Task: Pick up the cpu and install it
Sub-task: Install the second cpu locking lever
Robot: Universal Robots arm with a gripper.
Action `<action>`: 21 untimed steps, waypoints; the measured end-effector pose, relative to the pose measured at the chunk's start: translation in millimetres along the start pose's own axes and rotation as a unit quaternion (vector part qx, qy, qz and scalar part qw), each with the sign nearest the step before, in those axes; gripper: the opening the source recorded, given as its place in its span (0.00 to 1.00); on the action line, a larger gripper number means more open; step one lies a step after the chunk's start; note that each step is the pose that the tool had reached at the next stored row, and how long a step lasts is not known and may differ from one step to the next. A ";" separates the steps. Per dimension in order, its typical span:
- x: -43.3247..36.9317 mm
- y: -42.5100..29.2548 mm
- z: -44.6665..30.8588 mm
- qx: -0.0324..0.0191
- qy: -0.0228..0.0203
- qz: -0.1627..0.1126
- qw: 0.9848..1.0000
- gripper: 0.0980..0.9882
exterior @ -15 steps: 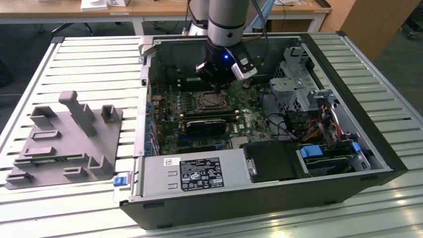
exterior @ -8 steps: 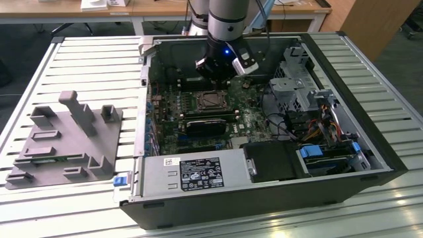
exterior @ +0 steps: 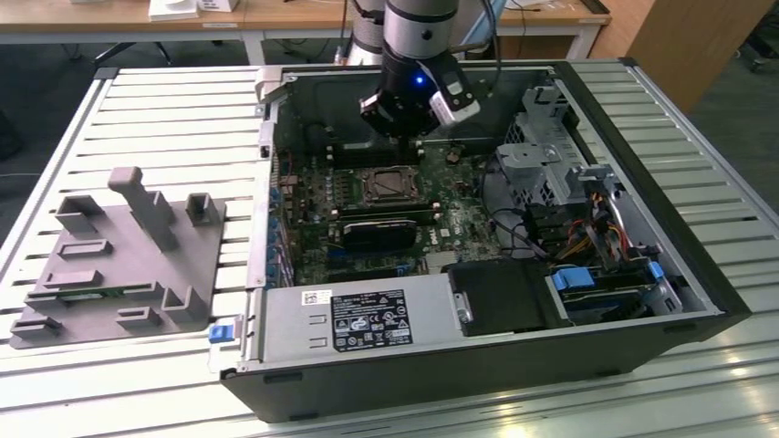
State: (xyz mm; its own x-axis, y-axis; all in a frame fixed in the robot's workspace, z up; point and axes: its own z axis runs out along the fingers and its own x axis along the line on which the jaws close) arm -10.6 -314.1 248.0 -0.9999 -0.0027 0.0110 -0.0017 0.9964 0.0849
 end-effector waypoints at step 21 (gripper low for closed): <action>0.1 -36.2 -5.2 0.000 0.000 0.000 1.000 0.01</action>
State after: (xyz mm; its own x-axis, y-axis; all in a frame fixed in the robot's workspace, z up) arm -10.6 -350.6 250.1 -0.9999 -0.0027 0.0110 -0.0018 0.9964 0.0851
